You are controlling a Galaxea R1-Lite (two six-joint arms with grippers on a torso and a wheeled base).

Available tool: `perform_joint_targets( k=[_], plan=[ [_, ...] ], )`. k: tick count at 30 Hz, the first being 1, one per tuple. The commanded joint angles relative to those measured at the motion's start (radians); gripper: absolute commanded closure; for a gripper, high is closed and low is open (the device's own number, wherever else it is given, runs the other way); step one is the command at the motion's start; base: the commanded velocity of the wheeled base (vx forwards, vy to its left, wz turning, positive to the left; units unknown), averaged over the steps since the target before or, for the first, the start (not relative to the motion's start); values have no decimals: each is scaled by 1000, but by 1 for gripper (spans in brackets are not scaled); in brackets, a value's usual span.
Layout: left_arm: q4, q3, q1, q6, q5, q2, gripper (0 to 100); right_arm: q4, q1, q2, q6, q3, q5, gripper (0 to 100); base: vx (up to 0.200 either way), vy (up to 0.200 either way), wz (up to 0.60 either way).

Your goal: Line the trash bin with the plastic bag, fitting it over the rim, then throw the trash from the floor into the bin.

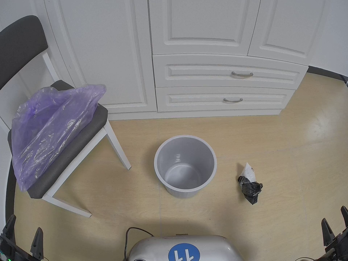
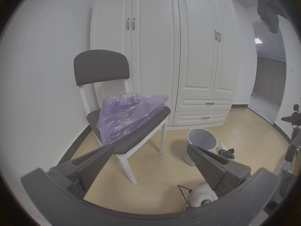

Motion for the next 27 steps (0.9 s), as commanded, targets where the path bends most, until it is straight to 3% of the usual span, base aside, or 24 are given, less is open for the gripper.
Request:
perform_joint_targets(
  k=[1, 27],
  plan=[
    [1, 18, 0, -2, 1, -16, 0, 0, 0, -16, 0, 13, -1, 0, 0, 0, 0],
    [-2, 18, 0, -17, 12, -16, 0, 1, 2, -16, 3, 13, -1, 0, 0, 0, 0]
  ],
)
